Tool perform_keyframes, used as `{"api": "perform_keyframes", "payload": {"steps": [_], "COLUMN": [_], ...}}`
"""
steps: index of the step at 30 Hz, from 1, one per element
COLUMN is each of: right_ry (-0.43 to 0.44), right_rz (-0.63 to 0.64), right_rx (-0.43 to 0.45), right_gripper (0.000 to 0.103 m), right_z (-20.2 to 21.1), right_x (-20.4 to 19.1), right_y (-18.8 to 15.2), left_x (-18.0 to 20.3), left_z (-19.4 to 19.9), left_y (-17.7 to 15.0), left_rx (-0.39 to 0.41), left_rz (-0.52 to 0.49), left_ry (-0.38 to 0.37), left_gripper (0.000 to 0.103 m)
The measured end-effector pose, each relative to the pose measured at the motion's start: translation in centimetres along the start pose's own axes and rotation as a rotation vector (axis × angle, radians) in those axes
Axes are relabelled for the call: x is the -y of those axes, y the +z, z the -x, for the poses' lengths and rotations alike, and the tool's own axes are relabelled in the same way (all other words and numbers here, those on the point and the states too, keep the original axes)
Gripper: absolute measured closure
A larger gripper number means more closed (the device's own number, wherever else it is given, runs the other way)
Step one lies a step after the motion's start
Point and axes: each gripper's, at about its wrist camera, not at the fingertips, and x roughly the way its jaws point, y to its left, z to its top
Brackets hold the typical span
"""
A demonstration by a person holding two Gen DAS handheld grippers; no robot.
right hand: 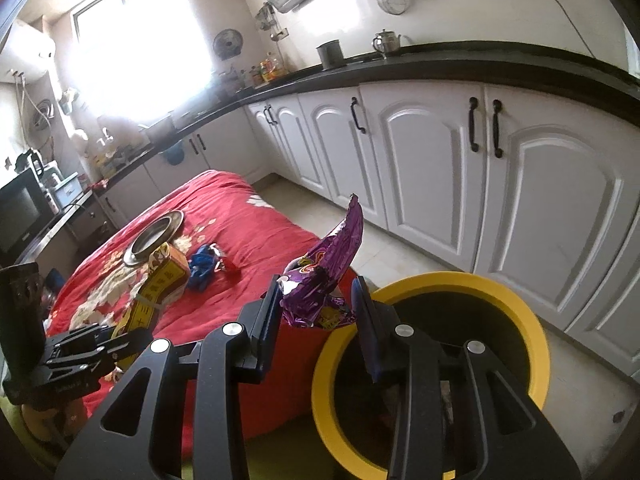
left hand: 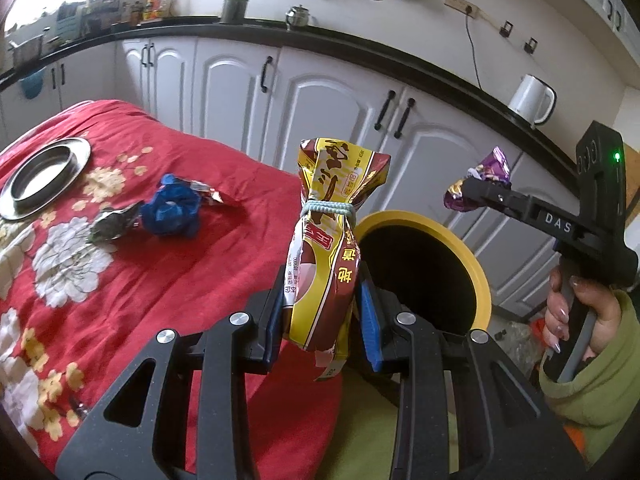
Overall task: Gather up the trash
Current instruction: 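Lift both held wrappers and carry them over the yellow-rimmed bin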
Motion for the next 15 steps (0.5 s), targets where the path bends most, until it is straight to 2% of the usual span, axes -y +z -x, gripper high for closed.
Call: {"api": "perform_keyframes", "payload": {"steps": [15], "right_ry": [-0.077], "right_rz": [-0.042], "right_rx": [0.015], "right_gripper": [0.070], "right_z": [1.1], "right_x": [3.7], "right_y": [-1.0], "left_x": [4.5], "left_z": [-3.3], "left_y": [-0.1], "left_rx": [-0.049], "left_rz": [-0.096], "left_ry": [-0.055], "left_gripper": [0.078]}}
